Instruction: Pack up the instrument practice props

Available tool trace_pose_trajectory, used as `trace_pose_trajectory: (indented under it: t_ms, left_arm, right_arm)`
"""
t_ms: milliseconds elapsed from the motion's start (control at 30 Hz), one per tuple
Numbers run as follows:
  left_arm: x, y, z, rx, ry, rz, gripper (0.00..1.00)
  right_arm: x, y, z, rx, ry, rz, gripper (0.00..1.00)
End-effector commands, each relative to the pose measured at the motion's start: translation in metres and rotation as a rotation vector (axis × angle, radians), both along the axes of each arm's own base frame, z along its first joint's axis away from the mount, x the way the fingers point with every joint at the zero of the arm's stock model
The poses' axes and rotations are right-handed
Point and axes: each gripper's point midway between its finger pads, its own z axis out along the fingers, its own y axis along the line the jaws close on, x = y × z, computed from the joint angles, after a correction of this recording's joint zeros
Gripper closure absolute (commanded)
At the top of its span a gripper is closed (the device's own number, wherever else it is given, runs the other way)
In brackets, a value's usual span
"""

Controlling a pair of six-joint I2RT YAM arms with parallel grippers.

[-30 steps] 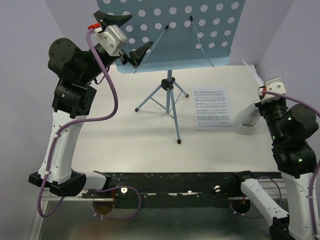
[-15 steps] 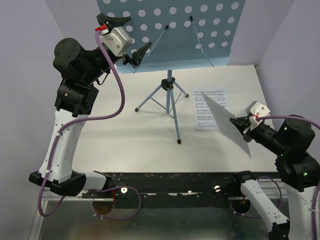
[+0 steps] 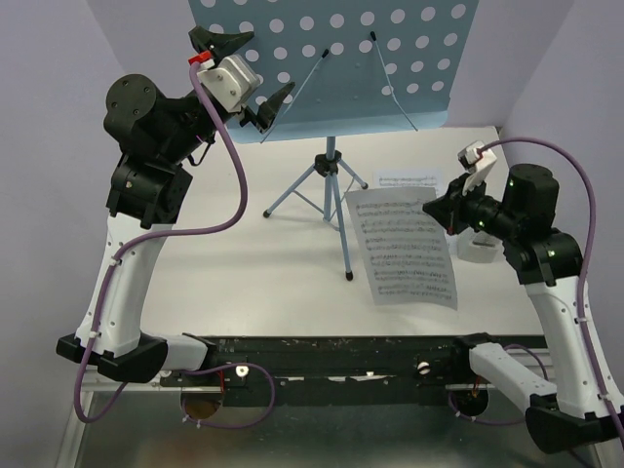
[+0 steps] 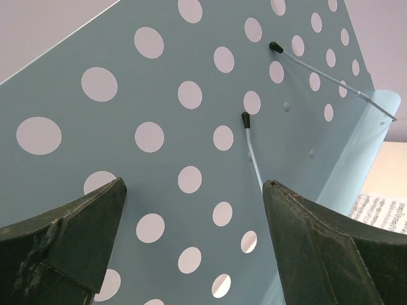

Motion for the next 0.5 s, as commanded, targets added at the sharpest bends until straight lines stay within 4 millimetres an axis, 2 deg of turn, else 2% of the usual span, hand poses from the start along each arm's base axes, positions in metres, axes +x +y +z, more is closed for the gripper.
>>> trace_pose_trajectory:
  t_ms: [0,267,467]
  left_arm:
    - [0.000,0.006,-0.001,0.010,-0.003,0.033,0.01]
    - [0.002,0.009,-0.005,0.030,-0.008,0.052,0.01]
    - [0.003,0.006,-0.006,0.042,-0.014,0.039,0.01]
  right_arm:
    - [0.025,0.006,0.004,0.115,0.040,-0.073,1.00]
    - [0.074,-0.002,-0.038,0.177,0.130,-0.155,1.00]
    - [0.123,0.004,-0.055,0.206,0.153,-0.139,1.00]
